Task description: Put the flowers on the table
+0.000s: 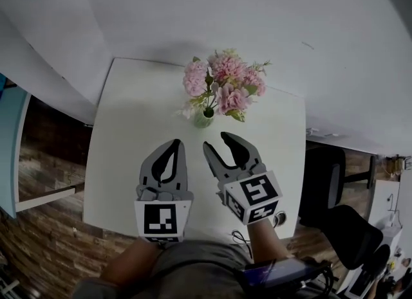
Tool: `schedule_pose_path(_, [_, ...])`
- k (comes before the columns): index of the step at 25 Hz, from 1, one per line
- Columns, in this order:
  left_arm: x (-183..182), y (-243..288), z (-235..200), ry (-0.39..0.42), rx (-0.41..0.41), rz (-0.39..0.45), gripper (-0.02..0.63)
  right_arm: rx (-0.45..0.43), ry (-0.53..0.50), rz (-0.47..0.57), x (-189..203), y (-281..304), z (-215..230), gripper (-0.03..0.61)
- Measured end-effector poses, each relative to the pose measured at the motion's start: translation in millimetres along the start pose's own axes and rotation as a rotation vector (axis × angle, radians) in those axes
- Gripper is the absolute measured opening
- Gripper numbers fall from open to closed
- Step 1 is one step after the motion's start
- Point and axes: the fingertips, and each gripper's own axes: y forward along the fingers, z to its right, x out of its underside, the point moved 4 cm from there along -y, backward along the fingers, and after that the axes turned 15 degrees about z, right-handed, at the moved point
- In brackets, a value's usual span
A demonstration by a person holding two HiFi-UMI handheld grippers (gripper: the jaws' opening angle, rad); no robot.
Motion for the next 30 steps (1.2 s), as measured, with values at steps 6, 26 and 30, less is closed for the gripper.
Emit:
schedule_pose_path(6, [-8.0,-9.3,23.3,0.013,-0.007,0.003,0.006,-0.004,0.013,0.08,-9.8,-27.4,-4.0,0.091])
schedule_pose_path(26, [-71.1,-68.8,102.7,0.104,-0.104,0.138,0.006,-0.101,-0.028,0.265,-55.8,-135.4,-18.4,0.006])
schedule_pose_path(30, [-76.4,-72.8,115.9,0.109,-0.098,0.149,0.006,-0.11,-0.027,0.276,-58.6,-145.5,-19.0,0.006])
